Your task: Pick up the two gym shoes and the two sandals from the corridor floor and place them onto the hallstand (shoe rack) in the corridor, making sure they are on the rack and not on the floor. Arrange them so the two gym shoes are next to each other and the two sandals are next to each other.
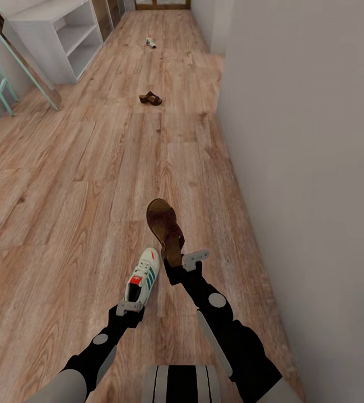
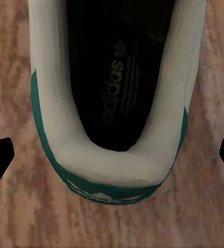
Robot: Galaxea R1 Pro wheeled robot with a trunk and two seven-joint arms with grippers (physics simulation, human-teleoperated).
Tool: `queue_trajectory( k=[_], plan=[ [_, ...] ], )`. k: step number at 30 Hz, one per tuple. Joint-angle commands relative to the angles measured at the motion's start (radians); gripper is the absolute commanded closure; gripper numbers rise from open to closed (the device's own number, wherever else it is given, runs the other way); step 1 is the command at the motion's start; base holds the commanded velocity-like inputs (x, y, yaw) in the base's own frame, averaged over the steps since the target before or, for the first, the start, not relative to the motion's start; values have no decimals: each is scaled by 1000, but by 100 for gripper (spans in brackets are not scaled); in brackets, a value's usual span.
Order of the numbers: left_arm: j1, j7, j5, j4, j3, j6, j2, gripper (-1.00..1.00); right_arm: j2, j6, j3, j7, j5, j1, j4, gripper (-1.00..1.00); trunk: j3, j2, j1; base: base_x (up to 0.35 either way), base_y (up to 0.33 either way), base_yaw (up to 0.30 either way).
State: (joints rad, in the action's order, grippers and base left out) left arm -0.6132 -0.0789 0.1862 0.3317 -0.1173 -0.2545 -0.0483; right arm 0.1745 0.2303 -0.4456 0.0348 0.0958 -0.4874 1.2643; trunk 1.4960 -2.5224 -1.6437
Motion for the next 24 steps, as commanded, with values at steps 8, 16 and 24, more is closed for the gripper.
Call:
queue_trajectory(
  k=[8, 16, 24],
  plan=[
    [0, -5, 9, 0, -8, -3, 0, -100, 0, 4, -1, 4, 10, 0, 1, 100, 1, 0, 0, 54, 0, 0],
    [0, -5, 11, 0, -8, -3, 0, -100, 0, 4, -1, 4, 10, 0, 1, 100, 1, 0, 0, 6, 0, 0],
    [0, -5, 10, 1, -8, -3, 1, -100, 0, 4, -1, 4, 10, 0, 1, 100, 12, -1, -1, 0, 0, 0]
  ],
)
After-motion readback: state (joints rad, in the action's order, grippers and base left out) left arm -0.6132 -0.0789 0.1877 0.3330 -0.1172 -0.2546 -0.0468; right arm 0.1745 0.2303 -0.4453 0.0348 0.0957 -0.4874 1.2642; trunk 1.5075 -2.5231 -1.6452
